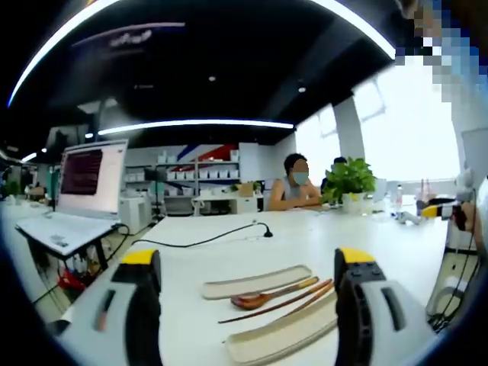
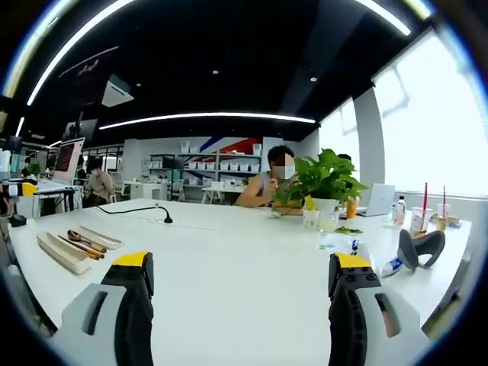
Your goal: Arrange the utensils inside the cutlery case until each visible utensil rests in its matching compartment.
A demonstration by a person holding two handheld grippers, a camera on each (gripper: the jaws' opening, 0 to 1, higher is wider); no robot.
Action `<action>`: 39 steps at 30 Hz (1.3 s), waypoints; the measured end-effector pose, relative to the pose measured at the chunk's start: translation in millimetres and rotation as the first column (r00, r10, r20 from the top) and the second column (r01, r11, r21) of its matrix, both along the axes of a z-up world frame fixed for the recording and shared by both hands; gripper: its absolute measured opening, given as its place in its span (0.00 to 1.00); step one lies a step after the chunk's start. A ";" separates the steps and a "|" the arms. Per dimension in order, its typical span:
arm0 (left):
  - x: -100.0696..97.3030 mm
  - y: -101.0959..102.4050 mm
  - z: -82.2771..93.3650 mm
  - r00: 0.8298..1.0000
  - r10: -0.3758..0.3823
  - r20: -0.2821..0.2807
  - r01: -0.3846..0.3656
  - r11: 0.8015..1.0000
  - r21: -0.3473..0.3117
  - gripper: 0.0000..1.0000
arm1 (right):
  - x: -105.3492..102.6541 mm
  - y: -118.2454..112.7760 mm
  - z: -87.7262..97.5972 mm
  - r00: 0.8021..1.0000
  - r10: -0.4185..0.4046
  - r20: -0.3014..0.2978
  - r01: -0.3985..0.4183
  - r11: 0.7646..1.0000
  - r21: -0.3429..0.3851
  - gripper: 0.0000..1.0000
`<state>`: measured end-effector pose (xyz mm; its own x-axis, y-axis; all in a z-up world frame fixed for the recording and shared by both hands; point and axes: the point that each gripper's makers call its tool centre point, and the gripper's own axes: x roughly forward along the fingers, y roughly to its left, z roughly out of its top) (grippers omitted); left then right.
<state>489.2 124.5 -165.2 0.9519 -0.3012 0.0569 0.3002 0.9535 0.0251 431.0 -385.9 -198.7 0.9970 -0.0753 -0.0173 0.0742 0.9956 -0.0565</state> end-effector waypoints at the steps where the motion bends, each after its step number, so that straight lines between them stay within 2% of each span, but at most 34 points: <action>1: -0.6 0.2 0.3 1.000 0.002 0.000 -0.002 1.000 0.004 1.00 | 0.1 -0.1 -0.9 1.000 0.001 -0.002 -0.001 1.000 0.004 0.99; 8: -3.1 3.7 -1.7 1.000 0.027 -0.007 -0.027 0.999 0.018 1.00 | 2.0 -1.4 -5.4 1.000 0.010 -0.015 -0.009 1.000 0.019 0.99; 24: 0.9 7.4 -1.6 0.999 0.031 -0.008 -0.031 0.999 0.013 1.00 | 3.6 -4.2 -1.1 1.000 -0.003 -0.019 0.003 1.000 0.022 0.99; 30: 1.2 4.7 -5.2 0.999 0.028 -0.029 -0.027 1.000 0.012 0.98 | 6.3 -4.0 0.9 1.000 0.000 -0.022 0.001 1.000 0.019 0.99; 34: 2.5 7.8 -7.7 0.998 0.044 -0.039 -0.043 0.999 0.033 0.98 | 11.0 -0.8 -0.6 0.999 0.014 -0.033 -0.013 1.000 0.024 0.99; 39: 3.2 17.6 -4.3 0.997 0.067 -0.023 -0.068 0.998 -0.013 0.97 | 14.9 3.8 0.8 0.999 0.026 -0.045 -0.025 0.999 0.020 0.99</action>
